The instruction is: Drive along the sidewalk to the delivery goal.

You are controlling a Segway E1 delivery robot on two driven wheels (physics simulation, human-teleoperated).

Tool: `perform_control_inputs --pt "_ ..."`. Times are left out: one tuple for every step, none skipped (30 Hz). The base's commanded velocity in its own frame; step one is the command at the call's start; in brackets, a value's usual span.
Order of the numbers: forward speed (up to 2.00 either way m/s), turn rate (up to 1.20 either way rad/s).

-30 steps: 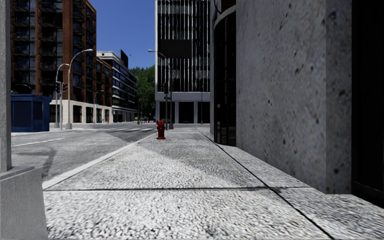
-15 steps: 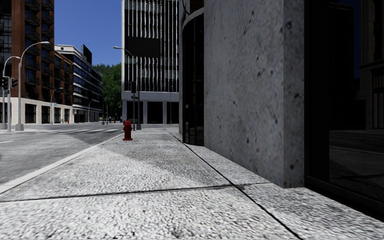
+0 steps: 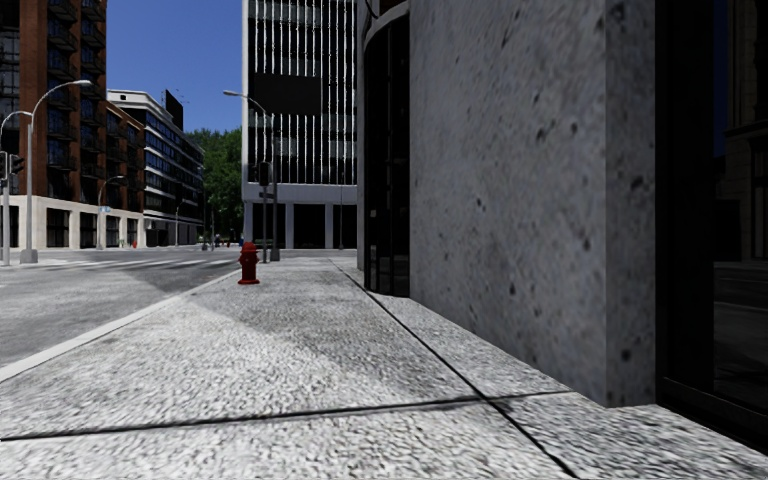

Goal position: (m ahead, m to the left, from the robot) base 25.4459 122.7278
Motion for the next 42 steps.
perform_control_inputs --pt "2.00 0.00" --pt "2.00 0.00" --pt "2.00 0.00" --pt "2.00 0.00" --pt "2.00 0.00" --pt "2.00 0.00" --pt "2.00 0.00" --pt "2.00 0.00" --pt "2.00 0.00" --pt "1.99 0.00" --pt "1.95 0.00" --pt "1.92 0.00" --pt "1.91 0.27" --pt "1.91 0.27" --pt "1.90 0.57" --pt "1.89 0.76" --pt "1.89 0.81" --pt "1.88 0.75" --pt "1.85 0.00" --pt "1.79 0.00" --pt "1.75 0.00" --pt "1.75 0.00" --pt "1.73 0.00" --pt "1.72 0.00" --pt "1.70 0.00" --pt "1.70 0.00" --pt "1.67 0.00" --pt "1.66 0.00" --pt "1.65 0.00" --pt "1.65 0.00" --pt "1.64 0.00" --pt "1.61 0.08" --pt "1.56 0.82" --pt "1.56 0.88" --pt "1.55 0.90" --pt "1.55 0.90" --pt "1.55 0.90" --pt "1.55 0.50" --pt "1.55 0.04" --pt "1.53 0.00" --pt "1.52 0.00" --pt "1.52 0.00"
